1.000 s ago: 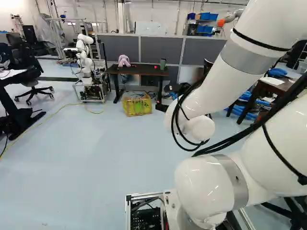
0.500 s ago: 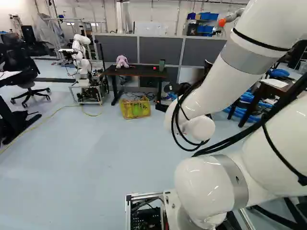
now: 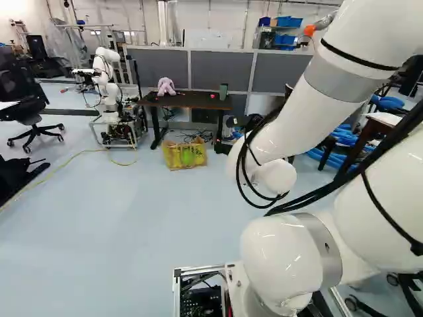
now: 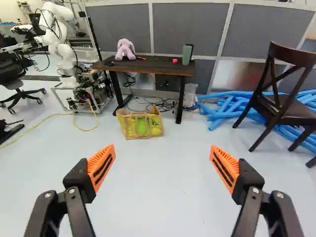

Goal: Pick up the bag on the ground and place it on the table

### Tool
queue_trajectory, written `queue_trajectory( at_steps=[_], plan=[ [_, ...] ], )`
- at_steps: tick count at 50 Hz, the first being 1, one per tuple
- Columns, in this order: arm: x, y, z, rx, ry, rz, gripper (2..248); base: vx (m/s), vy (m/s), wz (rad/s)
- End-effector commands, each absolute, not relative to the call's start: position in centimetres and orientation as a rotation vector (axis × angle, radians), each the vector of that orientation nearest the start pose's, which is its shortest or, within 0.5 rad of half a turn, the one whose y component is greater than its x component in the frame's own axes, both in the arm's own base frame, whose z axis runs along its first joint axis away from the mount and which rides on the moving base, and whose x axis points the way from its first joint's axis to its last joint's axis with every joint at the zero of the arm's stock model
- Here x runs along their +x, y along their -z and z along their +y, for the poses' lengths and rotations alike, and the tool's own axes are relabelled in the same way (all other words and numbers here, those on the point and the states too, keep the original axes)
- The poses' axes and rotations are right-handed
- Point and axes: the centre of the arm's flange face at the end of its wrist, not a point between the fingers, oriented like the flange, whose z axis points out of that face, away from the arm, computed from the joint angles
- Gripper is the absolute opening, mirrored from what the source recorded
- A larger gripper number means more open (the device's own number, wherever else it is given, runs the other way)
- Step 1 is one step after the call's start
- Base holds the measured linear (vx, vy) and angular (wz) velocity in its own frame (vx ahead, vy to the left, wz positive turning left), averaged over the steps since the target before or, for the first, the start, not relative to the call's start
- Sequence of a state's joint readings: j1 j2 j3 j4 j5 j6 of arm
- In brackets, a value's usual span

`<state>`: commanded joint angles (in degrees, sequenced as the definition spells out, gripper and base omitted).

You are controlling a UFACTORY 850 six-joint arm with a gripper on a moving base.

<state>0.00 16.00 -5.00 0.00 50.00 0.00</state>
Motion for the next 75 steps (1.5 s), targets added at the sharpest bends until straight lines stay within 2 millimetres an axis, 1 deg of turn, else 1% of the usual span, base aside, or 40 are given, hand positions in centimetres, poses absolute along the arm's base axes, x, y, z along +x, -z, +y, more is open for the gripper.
queue_trajectory(
  at_steps=[52, 64, 75],
  plan=[
    [27.03, -36.56, 0.0, -2.558, 1.824, 0.0, 247, 0.223, 0.035, 0.154],
    [27.03, -36.56, 0.0, -2.558, 1.824, 0.0, 247, 0.249, -0.007, 0.143],
    [27.03, -36.56, 0.0, -2.558, 1.824, 0.0, 247, 0.26, -0.044, 0.013]
  ],
)
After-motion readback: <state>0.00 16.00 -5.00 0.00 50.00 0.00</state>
